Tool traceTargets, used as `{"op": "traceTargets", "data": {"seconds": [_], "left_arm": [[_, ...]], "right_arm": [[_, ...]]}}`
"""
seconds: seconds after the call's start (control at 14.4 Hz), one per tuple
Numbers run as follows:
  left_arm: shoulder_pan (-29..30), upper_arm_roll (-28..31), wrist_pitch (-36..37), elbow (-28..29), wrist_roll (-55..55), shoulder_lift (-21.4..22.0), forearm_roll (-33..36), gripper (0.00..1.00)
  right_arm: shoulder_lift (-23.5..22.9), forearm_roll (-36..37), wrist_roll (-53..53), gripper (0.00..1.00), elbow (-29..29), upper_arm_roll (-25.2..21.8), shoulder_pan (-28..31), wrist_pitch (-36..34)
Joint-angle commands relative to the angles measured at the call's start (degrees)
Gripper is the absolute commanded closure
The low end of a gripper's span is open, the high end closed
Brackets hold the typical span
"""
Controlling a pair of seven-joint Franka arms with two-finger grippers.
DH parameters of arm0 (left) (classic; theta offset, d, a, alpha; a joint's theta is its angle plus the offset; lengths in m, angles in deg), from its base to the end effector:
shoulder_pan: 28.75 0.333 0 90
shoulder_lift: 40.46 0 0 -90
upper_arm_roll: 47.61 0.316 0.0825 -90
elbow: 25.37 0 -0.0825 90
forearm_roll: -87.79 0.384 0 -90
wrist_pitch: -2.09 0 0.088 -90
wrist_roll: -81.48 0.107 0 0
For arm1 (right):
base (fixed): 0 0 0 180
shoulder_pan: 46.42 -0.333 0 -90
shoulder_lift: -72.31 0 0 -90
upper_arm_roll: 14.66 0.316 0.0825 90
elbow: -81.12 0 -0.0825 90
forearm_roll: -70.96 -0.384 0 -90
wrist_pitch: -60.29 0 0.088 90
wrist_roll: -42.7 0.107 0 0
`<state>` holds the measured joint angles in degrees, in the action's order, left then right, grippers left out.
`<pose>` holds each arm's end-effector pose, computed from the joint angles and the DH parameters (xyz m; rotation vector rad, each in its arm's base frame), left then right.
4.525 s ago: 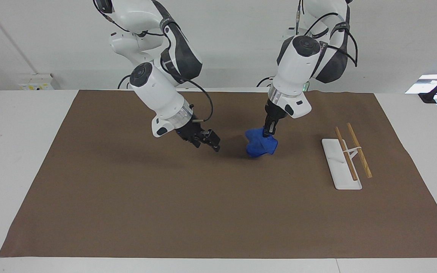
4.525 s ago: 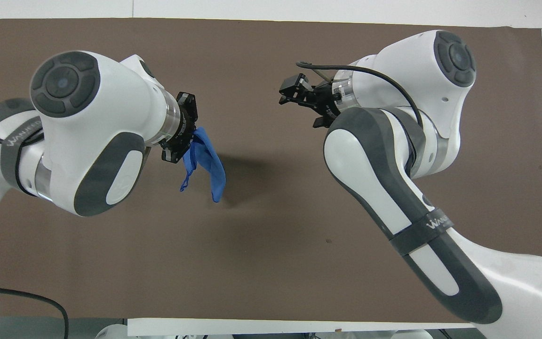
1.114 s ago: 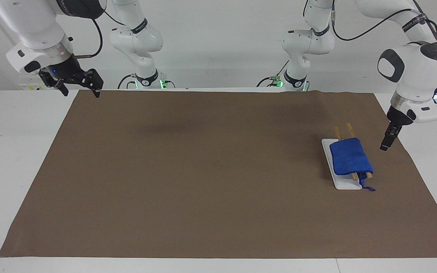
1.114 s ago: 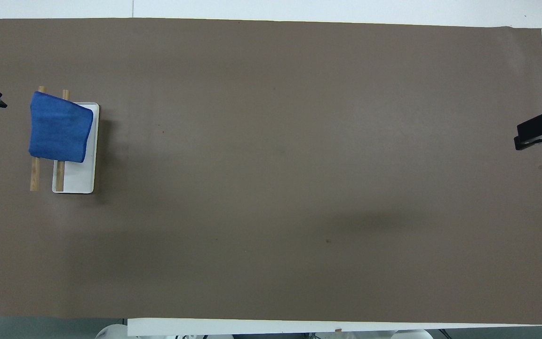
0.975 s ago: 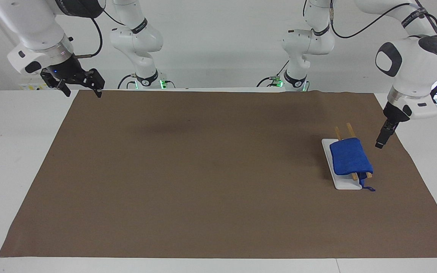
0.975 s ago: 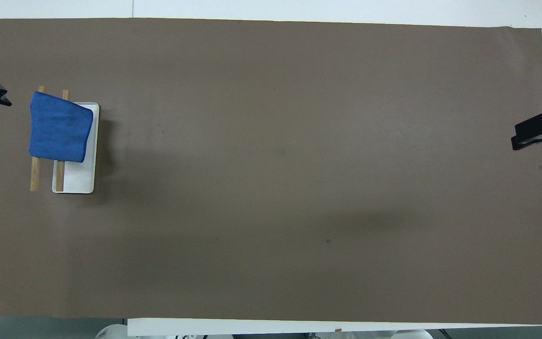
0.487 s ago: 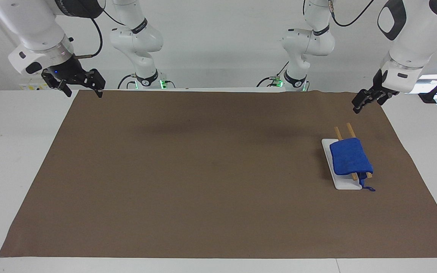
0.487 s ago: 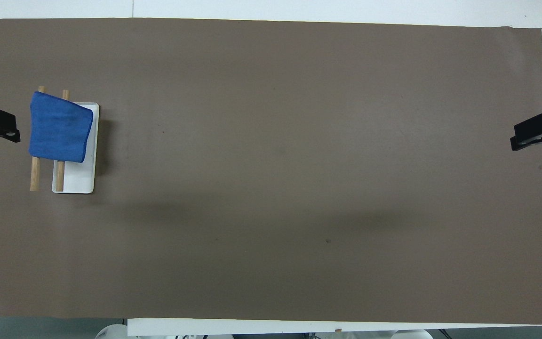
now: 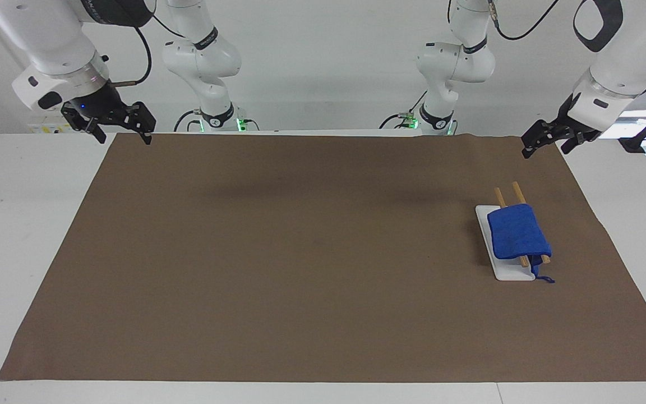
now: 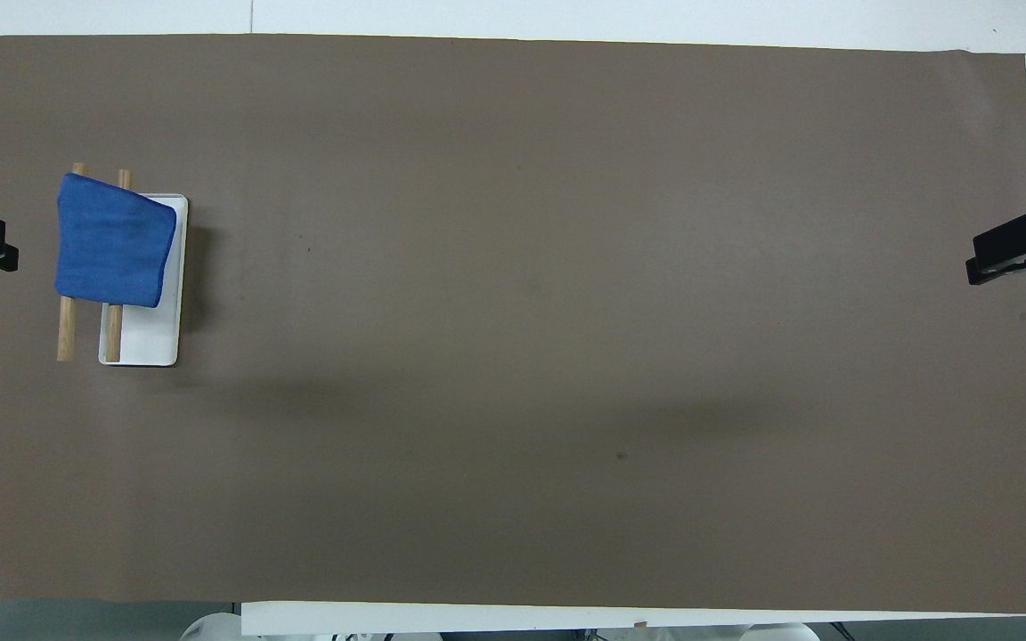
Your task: Right arm passes towel to left arm to hang
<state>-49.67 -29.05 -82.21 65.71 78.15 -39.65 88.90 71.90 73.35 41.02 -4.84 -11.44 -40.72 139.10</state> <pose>0.5387 -0.0187 0.6149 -3.1172 -0.0274 0.1623 0.5352 -0.0284 0.6375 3.0984 -0.0299 -0.2069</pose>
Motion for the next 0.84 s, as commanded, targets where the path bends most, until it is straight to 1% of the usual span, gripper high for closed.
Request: {"op": "traceTargets", "data": {"seconds": [0.0,0.21,0.28,0.35,0.49,0.56,0.77], "left_arm": [[1.1,0.1,1.7,-2.1,1.2,-1.6,-0.8,0.00],[0.2,-0.4,2.6,-3.2,1.1,-1.7,-0.9,0.00],[1.0,-0.8,3.9,-4.1,1.1,-1.4,-0.7,0.00],[4.4,-3.7,4.6,-4.1,1.2,-1.2,-0.8,0.00],[16.7,-17.7,4.2,-4.1,1.1,-1.1,-0.5,0.00],[20.5,-21.8,4.0,-4.1,1.1,-1.2,-0.5,0.00],[20.8,-22.3,3.8,-4.2,1.2,-1.3,-0.8,0.00]], "right_arm": [[1.5,-0.8,-1.7,0.00,-1.9,0.5,1.3,1.0],[1.5,-1.0,-1.7,0.00,-1.9,0.5,1.3,1.0],[1.5,-1.0,-1.5,0.00,-1.9,0.5,1.3,1.0],[1.5,-1.0,-1.1,0.00,-1.9,0.5,1.3,0.8],[1.5,-1.0,-1.4,0.00,-1.9,0.5,1.2,0.8],[1.6,-1.2,-1.5,0.00,-2.0,0.5,1.1,0.5],[1.6,-1.2,-1.6,0.00,-2.0,0.6,0.7,0.5]]}}
